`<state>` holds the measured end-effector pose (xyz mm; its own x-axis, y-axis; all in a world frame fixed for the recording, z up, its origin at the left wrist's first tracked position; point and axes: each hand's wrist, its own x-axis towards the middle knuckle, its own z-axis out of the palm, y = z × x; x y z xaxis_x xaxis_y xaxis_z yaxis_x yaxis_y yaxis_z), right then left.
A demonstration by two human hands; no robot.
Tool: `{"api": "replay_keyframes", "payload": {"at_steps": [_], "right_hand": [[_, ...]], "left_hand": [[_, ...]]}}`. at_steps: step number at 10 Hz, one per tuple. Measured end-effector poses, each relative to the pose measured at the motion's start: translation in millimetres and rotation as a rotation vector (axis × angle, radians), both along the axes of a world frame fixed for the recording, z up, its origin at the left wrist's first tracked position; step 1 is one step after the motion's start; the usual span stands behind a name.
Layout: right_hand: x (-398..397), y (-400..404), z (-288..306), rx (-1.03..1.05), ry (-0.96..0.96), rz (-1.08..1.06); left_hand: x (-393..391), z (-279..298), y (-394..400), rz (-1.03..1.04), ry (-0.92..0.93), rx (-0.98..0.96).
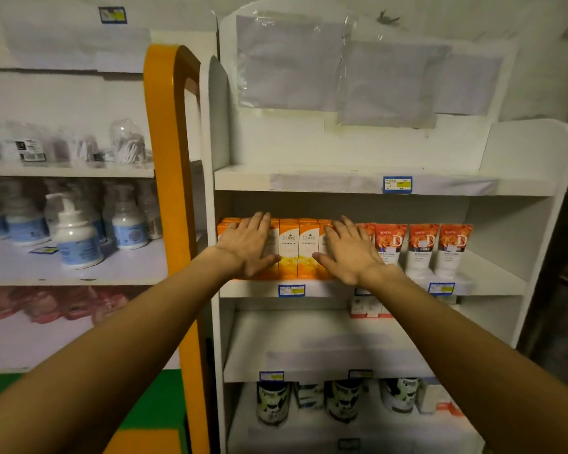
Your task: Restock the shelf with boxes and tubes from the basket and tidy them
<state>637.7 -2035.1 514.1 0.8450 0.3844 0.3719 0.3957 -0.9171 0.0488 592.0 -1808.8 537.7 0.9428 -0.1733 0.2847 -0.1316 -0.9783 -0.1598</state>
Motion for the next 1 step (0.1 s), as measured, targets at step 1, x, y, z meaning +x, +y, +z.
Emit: {"api": "replay_keyframes", "payload": {"at_steps": [1], "right_hand": [[-27.6, -4.2, 18.0, 0.277, 0.065, 0.067]], "left_hand": [[-20.3, 5.0, -6.6, 0.015, 0.015, -0.032]]}}
